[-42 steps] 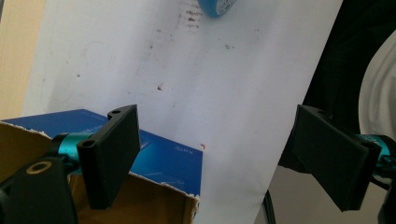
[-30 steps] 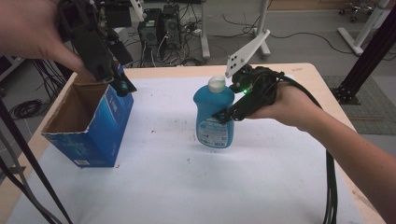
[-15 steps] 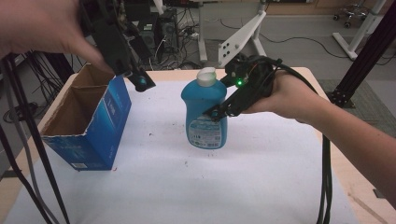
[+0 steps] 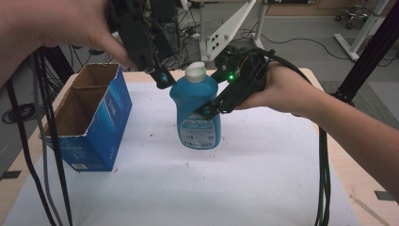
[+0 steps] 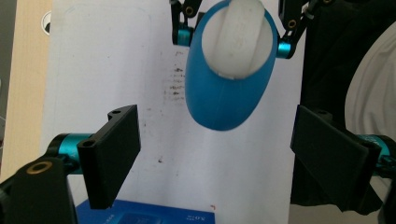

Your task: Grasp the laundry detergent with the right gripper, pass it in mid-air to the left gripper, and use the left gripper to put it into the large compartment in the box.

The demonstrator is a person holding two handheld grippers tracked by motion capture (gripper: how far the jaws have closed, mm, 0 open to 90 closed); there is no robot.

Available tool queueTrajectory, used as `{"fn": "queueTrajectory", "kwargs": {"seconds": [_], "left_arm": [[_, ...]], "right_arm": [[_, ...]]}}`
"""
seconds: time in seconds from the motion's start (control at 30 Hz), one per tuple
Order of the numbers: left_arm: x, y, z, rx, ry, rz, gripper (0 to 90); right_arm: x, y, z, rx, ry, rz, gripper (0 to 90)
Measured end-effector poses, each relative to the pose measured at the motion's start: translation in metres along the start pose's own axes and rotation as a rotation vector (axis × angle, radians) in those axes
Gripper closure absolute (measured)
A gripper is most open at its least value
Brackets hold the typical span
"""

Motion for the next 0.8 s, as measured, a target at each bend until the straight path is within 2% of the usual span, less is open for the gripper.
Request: {"fn": "queueTrajectory", "kwargs": {"seconds": [0.3, 0.43, 0.8], "left_arm": [[-0.004, 0.001, 0.008, -0.031, -0.004, -0.004, 16.0], [-0.012, 0.003, 0.016, -0.059, -0.023, -0.013, 16.0], [-0.024, 0.005, 0.026, -0.072, -0.049, -0.043, 16.2]], "right_arm": [[0.0, 0.0, 0.002, 0.001, 0.011, 0.003, 46.2], [0.0, -0.001, 0.003, -0.002, 0.01, 0.003, 46.3], [0.002, -0.001, 0.002, 0.008, 0.021, -0.001, 46.3]]}}
Point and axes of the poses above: each handheld gripper's, and its own axes: x roughly backward along the jaws, z roughly out of its top, y roughly to its right, the point moved 2 cm from there along -x, roughly forward along the jaws, and after that the axes turned 14 degrees about -y, right-handed, at the moved point
